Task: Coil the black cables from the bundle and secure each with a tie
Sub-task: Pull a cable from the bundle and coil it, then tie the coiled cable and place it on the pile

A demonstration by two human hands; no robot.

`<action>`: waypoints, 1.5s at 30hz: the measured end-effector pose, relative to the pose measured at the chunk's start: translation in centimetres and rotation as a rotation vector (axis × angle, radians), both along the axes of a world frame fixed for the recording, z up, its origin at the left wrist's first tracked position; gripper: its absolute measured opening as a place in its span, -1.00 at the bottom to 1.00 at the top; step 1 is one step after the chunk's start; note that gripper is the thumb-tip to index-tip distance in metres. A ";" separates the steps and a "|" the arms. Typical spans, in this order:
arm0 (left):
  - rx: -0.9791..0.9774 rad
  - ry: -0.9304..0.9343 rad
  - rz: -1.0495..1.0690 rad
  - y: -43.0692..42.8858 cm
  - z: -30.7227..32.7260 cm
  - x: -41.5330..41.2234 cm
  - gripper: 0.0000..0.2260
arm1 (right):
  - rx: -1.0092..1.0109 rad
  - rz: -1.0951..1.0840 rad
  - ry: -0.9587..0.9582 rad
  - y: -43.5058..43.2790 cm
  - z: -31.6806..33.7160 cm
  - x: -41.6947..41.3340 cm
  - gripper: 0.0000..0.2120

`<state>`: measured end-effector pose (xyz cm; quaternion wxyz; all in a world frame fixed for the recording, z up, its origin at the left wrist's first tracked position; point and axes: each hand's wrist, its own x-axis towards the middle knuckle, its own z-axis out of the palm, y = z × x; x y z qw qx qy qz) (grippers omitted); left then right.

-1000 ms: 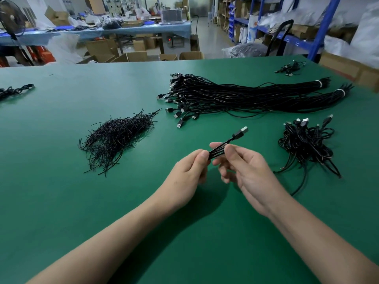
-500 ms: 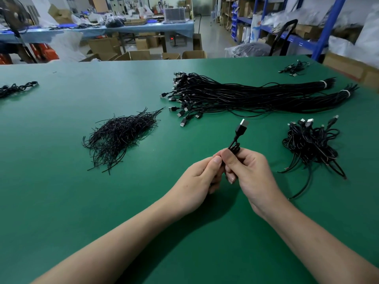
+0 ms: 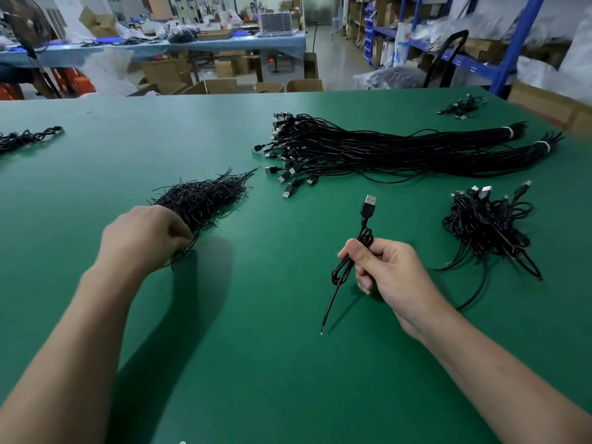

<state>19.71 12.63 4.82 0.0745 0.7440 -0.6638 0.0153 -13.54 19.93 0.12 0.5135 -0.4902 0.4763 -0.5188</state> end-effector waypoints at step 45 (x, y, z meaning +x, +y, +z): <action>0.035 1.503 -0.392 5.2 -4.9 -17.6 -0.93 | -0.132 -0.138 0.022 -0.5 -1.2 -0.1 -0.68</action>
